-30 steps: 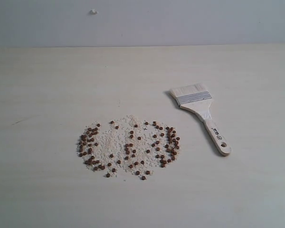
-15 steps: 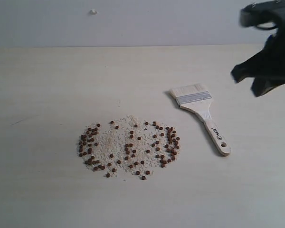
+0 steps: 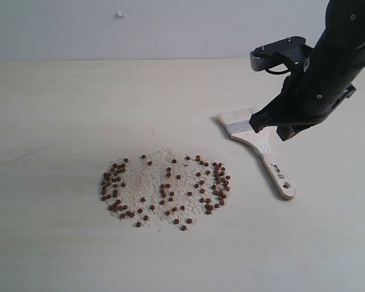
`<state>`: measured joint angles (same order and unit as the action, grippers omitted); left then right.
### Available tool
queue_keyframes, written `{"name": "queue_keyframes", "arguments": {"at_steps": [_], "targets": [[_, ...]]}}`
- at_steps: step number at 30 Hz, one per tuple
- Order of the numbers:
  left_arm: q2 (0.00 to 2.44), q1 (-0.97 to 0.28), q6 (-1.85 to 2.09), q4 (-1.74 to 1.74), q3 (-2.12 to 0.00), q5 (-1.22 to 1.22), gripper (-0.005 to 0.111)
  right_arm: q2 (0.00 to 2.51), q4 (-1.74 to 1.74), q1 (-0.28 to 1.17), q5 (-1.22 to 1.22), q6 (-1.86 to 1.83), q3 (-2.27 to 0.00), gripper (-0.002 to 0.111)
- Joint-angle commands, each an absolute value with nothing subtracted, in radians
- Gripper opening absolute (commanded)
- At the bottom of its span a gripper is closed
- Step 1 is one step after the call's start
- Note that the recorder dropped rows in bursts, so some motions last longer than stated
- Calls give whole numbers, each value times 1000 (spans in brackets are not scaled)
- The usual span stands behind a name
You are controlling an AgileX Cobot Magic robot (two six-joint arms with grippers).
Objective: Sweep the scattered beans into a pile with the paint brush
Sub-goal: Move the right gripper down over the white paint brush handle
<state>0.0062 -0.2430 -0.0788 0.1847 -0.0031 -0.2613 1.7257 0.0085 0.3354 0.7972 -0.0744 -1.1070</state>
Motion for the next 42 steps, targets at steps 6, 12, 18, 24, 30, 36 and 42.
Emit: {"name": "queue_keyframes", "arguments": {"at_steps": [6, 12, 18, 24, 30, 36, 42], "targets": [[0, -249, -82, 184, 0, -259, 0, 1724, 0, 338, 833, -73, -1116, 10], [0, -249, -82, 184, 0, -259, 0, 1735, 24, 338, 752, -73, -1116, 25], [0, -249, -82, 184, 0, -259, 0, 1809, 21, 338, 701, -77, -1116, 43], [0, -249, -82, 184, 0, -259, 0, 1893, 20, 338, 633, -77, -1116, 43], [0, -249, -82, 184, 0, -259, 0, 1951, 0, 338, 601, -82, -1116, 43], [0, -249, -82, 184, 0, -259, 0, 1984, 0, 336, 595, -82, -1144, 43], [0, -249, -82, 184, 0, -259, 0, 2019, 15, 336, 645, -75, -1208, 43]]}}
